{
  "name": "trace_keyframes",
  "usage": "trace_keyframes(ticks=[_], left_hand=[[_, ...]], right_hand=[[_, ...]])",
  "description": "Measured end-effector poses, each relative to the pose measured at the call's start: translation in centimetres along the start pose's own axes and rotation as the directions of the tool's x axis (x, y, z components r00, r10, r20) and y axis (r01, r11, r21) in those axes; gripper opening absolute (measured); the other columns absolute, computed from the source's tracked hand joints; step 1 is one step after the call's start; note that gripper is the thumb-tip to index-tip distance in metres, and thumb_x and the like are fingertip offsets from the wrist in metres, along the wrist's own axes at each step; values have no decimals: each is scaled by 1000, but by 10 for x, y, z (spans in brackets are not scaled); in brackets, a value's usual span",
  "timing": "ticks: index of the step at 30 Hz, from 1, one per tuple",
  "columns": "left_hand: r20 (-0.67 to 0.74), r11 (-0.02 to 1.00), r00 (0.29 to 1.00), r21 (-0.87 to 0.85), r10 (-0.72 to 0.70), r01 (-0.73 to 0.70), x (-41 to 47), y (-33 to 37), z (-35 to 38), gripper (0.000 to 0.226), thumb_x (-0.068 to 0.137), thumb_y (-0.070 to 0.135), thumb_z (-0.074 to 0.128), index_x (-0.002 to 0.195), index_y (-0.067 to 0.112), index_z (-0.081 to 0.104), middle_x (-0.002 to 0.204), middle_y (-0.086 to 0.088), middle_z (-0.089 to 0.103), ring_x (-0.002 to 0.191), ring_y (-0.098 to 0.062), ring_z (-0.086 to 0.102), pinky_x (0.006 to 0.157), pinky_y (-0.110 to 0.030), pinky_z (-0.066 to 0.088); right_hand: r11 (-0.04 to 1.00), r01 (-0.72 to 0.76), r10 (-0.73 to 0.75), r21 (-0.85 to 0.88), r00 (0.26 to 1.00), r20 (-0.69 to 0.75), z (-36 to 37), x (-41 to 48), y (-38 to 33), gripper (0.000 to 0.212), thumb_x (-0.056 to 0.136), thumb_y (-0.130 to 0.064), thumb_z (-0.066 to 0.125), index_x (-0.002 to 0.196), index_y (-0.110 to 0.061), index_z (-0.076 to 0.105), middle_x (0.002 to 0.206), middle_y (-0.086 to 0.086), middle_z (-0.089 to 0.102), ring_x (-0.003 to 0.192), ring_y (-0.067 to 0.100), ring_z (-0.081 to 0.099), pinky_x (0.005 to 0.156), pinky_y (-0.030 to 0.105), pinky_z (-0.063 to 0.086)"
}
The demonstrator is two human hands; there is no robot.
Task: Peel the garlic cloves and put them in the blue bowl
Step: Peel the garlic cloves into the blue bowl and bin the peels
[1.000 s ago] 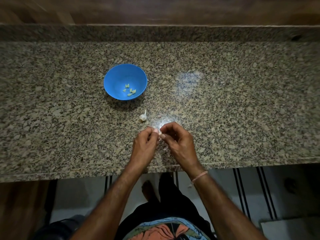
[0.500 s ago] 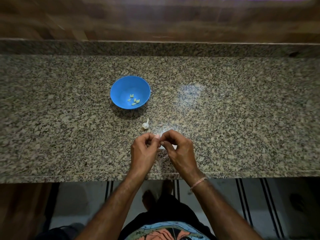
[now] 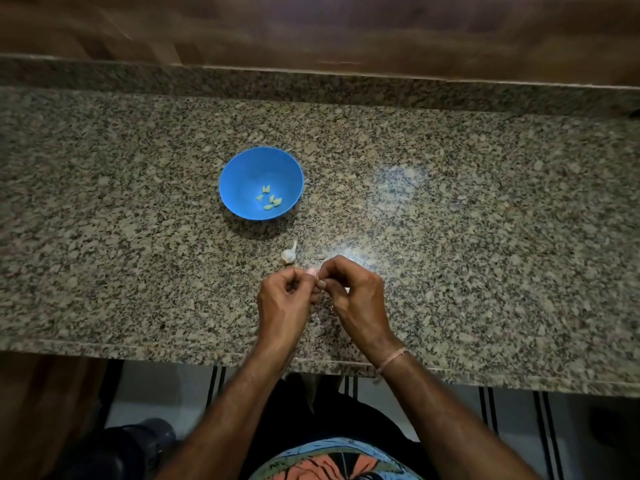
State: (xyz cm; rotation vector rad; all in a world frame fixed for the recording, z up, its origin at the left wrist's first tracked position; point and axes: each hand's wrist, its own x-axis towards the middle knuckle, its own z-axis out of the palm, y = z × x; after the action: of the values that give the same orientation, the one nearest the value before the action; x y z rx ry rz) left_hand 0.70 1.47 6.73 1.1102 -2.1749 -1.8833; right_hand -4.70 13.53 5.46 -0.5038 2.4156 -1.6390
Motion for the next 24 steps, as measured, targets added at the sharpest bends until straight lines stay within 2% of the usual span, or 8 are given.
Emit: trace_keyframes(ticks=[4,7,11,16,18,21,22,24], left_hand=[[2,990,994,-93,-107,106,8,-3,3,19,102,16,66,91,6,78,79,-7,78,73,-18,73,65,-24,57],[30,963,980,-179,-198,200,12,-4,7,22,102,19,66,92,4,78,79,-10,78,68,-15,69,64,-26,57],[73,904,948,-287,-309,317,17,-8,12,25,102,22,67,95,0,78,78,-10,77,65,-13,66,60,-24,53],[61,876,931,-321,-359,359,21,-17,12,23,102,22,68,98,1,76,80,-11,76,66,-15,66,63,-28,53],[41,880,928,-305,-369,364,23,-19,11,21,102,22,67,97,3,75,79,-9,76,67,-16,65,65,-31,52],[8,910,940,-248,-340,331,26,-21,10,22,103,23,65,97,4,75,77,-6,75,68,-15,65,64,-30,52],[6,920,945,-225,-327,320,26,-22,10,24,104,24,65,97,4,75,77,-6,75,68,-15,66,63,-29,53],[23,931,949,-189,-313,312,27,-23,9,26,104,27,64,96,5,76,76,-5,74,67,-13,64,60,-26,51]], right_hand=[[998,41,-40,-47,999,31,3,5,7,20,93,9,66,85,-10,64,82,-2,65,77,11,63,66,19,52],[997,38,-36,-61,999,40,3,9,12,20,94,9,62,87,-10,62,85,-3,62,77,7,59,67,14,47],[998,-42,38,36,996,85,4,9,18,18,97,8,58,90,-8,61,86,0,62,78,9,58,68,16,47],[956,-218,206,198,975,80,5,7,30,11,98,1,63,94,-9,63,86,1,66,81,17,63,72,30,56],[963,-218,207,155,975,84,4,6,35,11,97,2,65,96,-9,67,90,-3,69,84,8,65,76,26,55],[989,-145,142,38,986,87,5,7,37,34,95,11,58,111,-14,74,110,-6,72,104,6,67,89,27,58],[990,-137,132,46,987,92,5,8,36,37,96,11,57,116,-15,74,115,-7,72,109,7,67,92,27,57],[974,-175,157,141,979,130,5,11,33,30,98,4,62,118,-14,74,116,-6,74,112,9,69,95,28,58]])
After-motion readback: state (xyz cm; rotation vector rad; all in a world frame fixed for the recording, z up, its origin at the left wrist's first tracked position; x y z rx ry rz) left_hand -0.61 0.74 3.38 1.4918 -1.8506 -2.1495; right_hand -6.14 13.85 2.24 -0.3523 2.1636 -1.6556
